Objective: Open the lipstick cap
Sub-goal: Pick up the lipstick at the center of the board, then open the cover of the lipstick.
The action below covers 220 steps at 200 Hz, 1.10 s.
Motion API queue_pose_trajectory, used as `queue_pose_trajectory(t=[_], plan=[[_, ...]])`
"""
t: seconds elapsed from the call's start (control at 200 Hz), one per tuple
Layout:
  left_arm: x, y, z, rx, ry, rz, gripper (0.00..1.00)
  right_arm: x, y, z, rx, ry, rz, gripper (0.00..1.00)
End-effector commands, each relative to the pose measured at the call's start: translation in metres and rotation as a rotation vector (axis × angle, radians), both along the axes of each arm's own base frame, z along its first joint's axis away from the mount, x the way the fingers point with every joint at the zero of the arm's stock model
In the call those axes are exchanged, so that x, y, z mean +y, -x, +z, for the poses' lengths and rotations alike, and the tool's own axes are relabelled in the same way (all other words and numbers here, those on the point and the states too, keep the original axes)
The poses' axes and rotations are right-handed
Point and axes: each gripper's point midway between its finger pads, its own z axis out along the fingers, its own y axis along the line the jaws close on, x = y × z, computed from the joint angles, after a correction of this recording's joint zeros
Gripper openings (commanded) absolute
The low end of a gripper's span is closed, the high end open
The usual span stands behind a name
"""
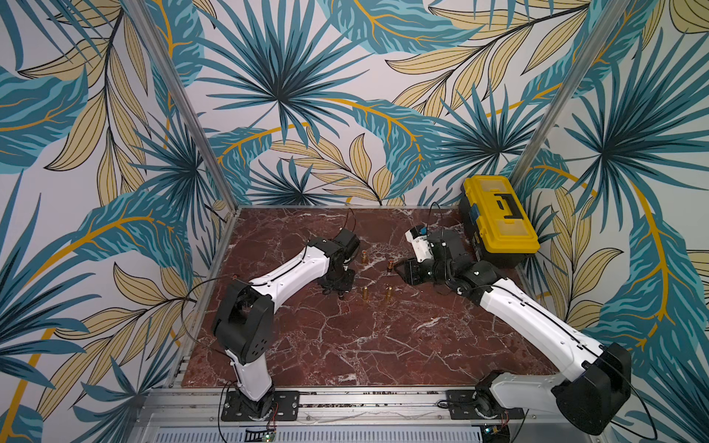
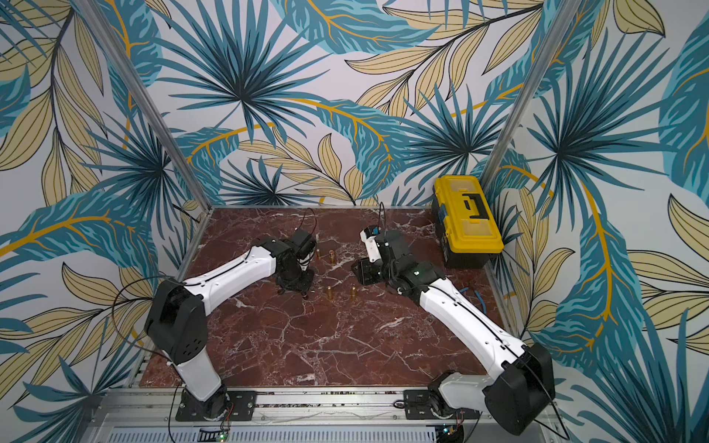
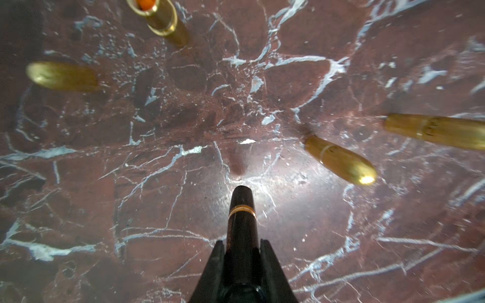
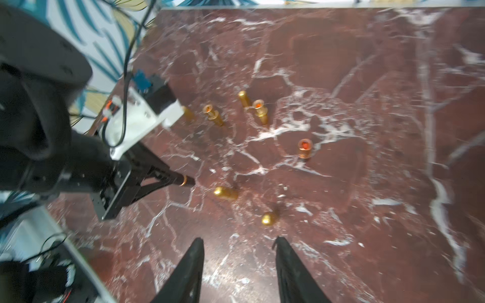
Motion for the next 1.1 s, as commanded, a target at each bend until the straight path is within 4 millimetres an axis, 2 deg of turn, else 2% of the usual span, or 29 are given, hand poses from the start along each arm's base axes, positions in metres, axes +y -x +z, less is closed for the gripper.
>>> queue_pose_trajectory(t=[0.0, 0.155, 0.27, 0.366, 0.631, 0.891, 1.097], plan=[[-0.005, 0.015, 0.055, -0.055, 0.148, 0.021, 0.15, 0.037, 0.028, 0.000, -0.025, 0.003, 0.234, 0.47], [-0.016, 0.037, 0.107, -0.091, 0.329, 0.009, 0.16, 0.065, 0.049, -0.004, -0.097, 0.085, 0.386, 0.47], [-0.025, 0.054, 0.127, -0.053, 0.427, -0.014, 0.17, 0.078, 0.056, -0.006, -0.161, 0.139, 0.442, 0.49], [-0.024, 0.063, 0.136, -0.043, 0.458, -0.016, 0.17, 0.090, 0.062, -0.006, -0.194, 0.169, 0.484, 0.49], [-0.024, 0.078, 0.142, -0.005, 0.485, -0.032, 0.18, 0.101, 0.059, 0.001, -0.260, 0.168, 0.499, 0.49], [-0.025, 0.078, 0.144, 0.002, 0.488, -0.041, 0.18, 0.117, 0.063, -0.003, -0.255, 0.136, 0.557, 0.46], [-0.026, 0.078, 0.148, 0.001, 0.494, -0.045, 0.18, 0.120, 0.065, -0.010, -0.241, 0.136, 0.571, 0.41]])
